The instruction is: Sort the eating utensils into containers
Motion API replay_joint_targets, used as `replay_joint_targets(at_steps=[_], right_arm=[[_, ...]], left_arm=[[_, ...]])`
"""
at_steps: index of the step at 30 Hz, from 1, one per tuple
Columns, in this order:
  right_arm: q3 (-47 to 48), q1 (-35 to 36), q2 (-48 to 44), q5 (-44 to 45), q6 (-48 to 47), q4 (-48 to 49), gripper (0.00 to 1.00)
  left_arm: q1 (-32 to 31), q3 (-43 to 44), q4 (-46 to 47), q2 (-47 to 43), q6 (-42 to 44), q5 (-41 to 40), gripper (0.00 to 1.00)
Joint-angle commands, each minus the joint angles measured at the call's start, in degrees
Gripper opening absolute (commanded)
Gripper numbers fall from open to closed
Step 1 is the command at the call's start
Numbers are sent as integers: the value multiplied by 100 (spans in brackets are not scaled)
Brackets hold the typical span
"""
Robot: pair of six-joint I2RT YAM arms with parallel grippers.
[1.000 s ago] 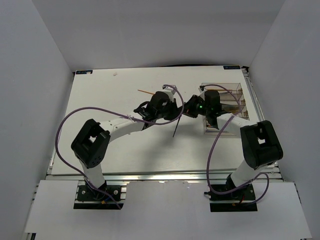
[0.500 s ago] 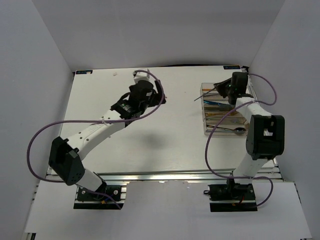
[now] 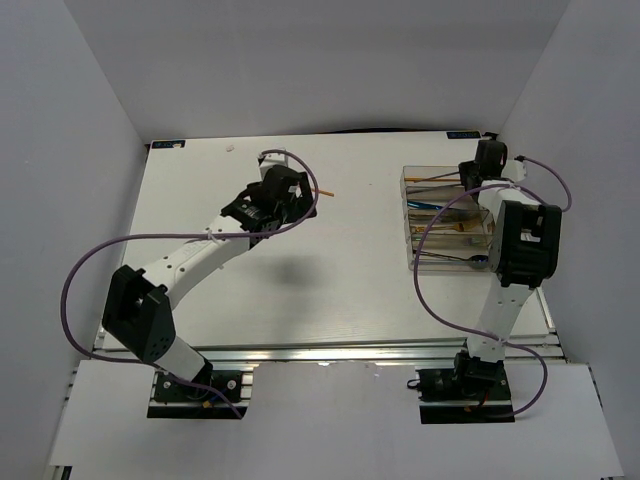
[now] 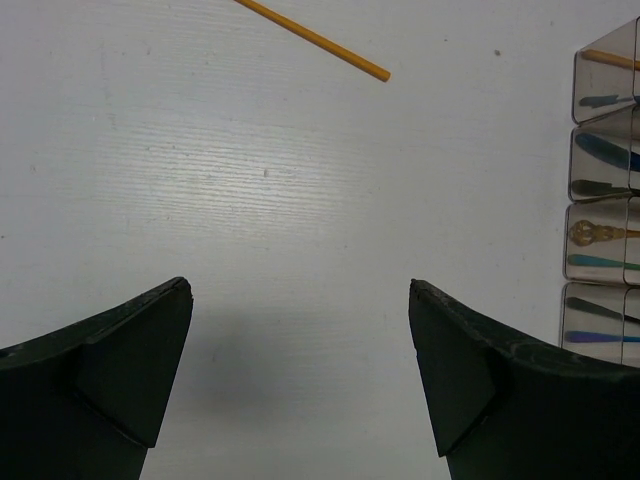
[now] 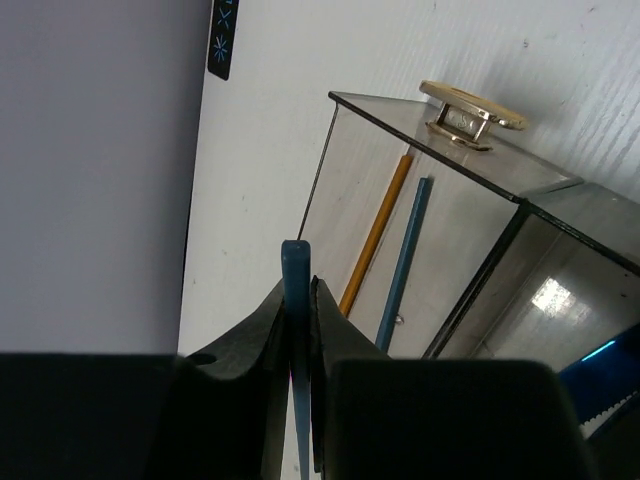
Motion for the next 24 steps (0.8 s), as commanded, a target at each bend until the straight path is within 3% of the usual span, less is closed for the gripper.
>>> replay_joint_targets(at_steps=[1,9,10,13,18,19,22,24], right_arm=[[151,33,49,371,154,544,0],[38,42,313,144,31,983,0],[3,51,322,99,31,1010,15],[-129,51,278,29,40,1115,40],[-68,42,164,19,-223,923,65],[-68,42,42,81,-276,878,76],[-16,51,-169,327,-591,580,89],[37,51,-258,573,-716,387,89]], left_arm=[[-20,-44,16,23,73,173,98],[-20,0,192,349,91,367,98],[-20,-9,201,375,82,376,98],[-20,-53,253,375,82,385,98],[-3,-70,253,349,64,279,98],[15,-53,210,366,29,227,98],[85,105,17,436,-164,-1,98],[94,193,-54,533,-287,-133,98]])
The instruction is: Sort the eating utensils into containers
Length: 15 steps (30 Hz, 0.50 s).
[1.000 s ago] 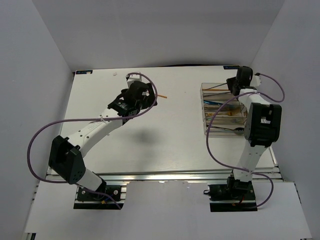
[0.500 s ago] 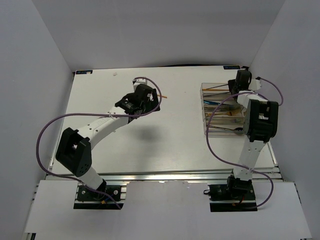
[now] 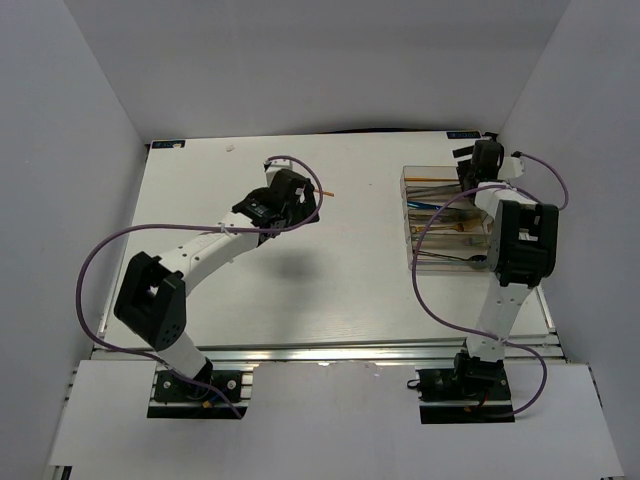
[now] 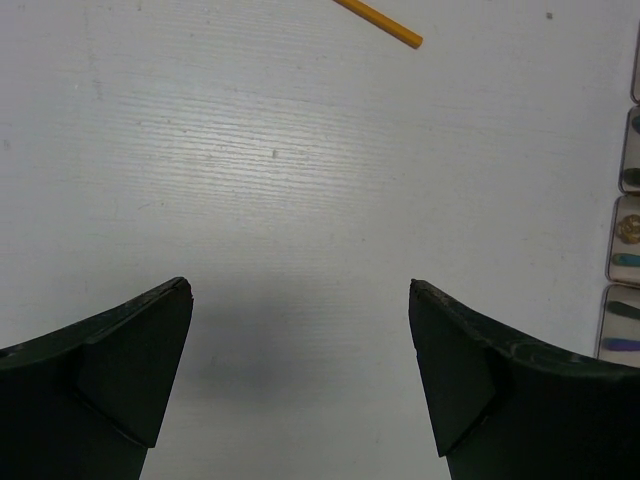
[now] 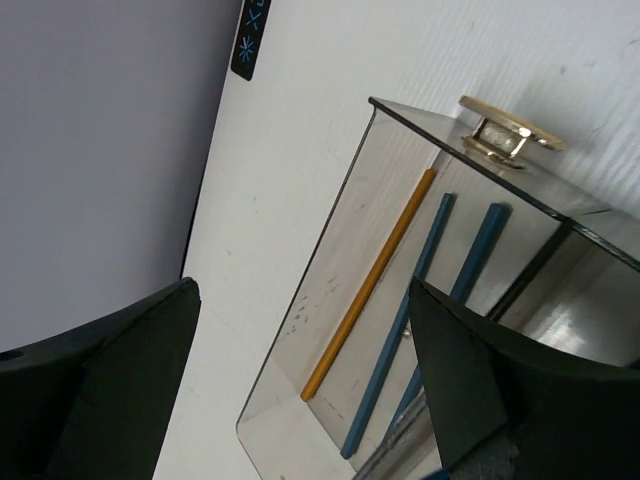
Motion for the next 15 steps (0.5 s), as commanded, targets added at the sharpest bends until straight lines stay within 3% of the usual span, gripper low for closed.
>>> replay_joint_targets(at_steps=[1,9,13,15], right_arm=[[192,7,-463,495,-456,-400,89],[123,138,-1402,608,-1167,-832,89],[158,490,-2071,1539,-2046,-1771,89],[-210,491,-2535,1533,-2258,-2159,89]], left_arm=[[72,317,-161,50,-226,-328,98],[344,1318,-442,1058,-1007,-478,98],[634,2644,-1309,2155,-1684,-766,98],[652,3821,-1899,2702,-2237,-1048,98]])
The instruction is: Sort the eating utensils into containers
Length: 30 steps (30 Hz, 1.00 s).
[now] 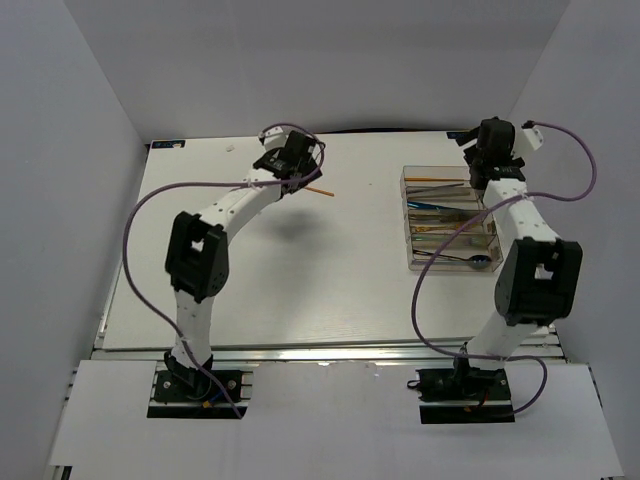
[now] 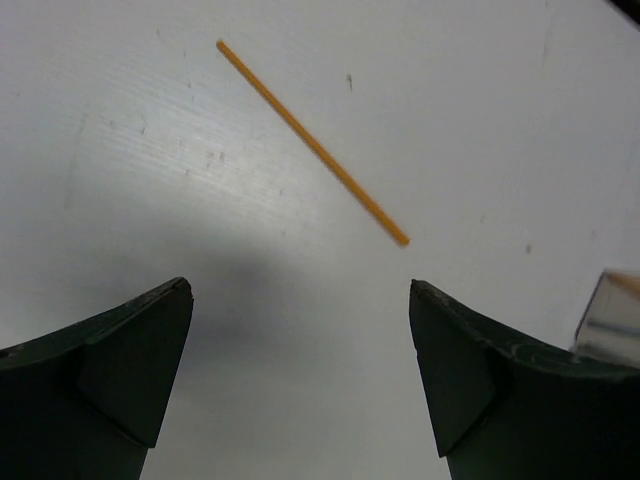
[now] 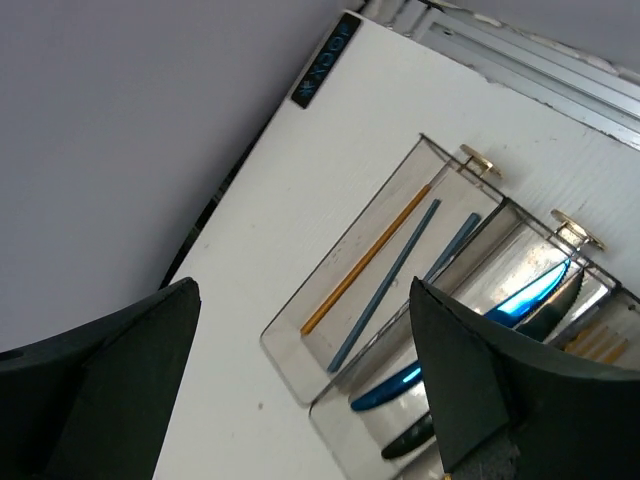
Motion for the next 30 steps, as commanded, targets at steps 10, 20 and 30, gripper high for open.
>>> replay_joint_targets(at_steps=[10,20,30], right_arm=[[-2829,119,-2767,-2333,-1159,-126,89],[-3709,409,-4244,-3432,-1221,-284,89],[-4218,418,-5052,-3934,-1528,-399,89]], left_arm=[[88,2966,-1724,2436,-2147,-1050,91],[-52,3774,-1696,3472,-2191,-1190,89],[-175,3836,-1591,3833,-1674,-1348,80]])
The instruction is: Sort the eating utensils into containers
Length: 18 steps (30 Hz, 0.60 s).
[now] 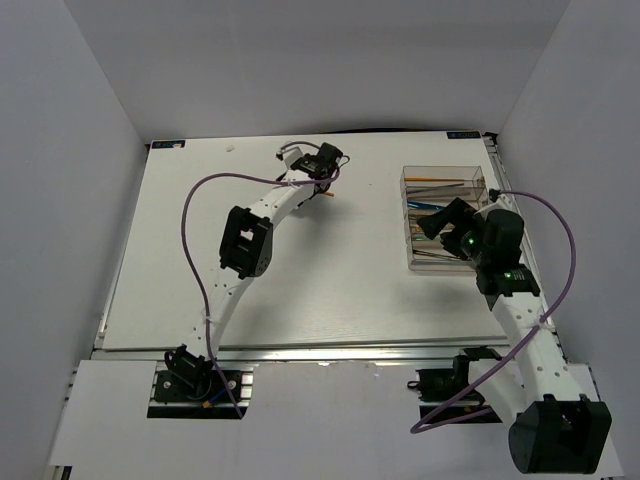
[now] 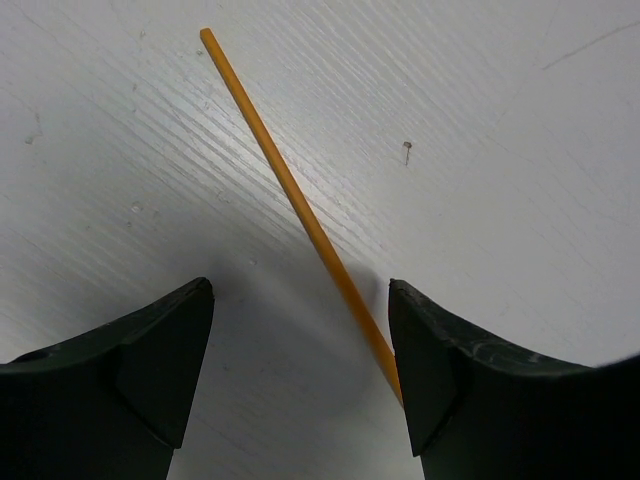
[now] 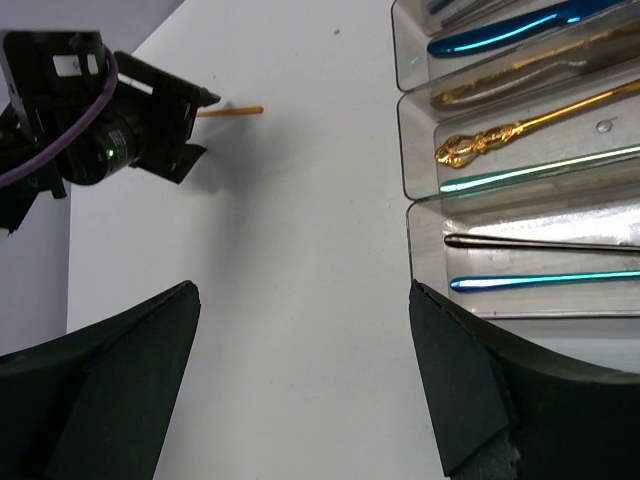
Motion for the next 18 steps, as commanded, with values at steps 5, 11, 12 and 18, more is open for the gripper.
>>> replay_joint_targets(at_steps=[5,11,12,18], right_arm=[[-337,5,-387,-567,-256,81,89],[-398,5,-633,-655,-397,-8,89],[-424,5,-660,-655,-423,-7,89],[-512,5,-616,-690,-459,-52,89]], left_arm=[[-319,-51,-80,121,353,-368,82],[-493,-235,409,-27,905,-787,81],[-582,-340,664,-168,1359,-920,82],[-925,-1202,1615,-1239,2205,-1342,88]])
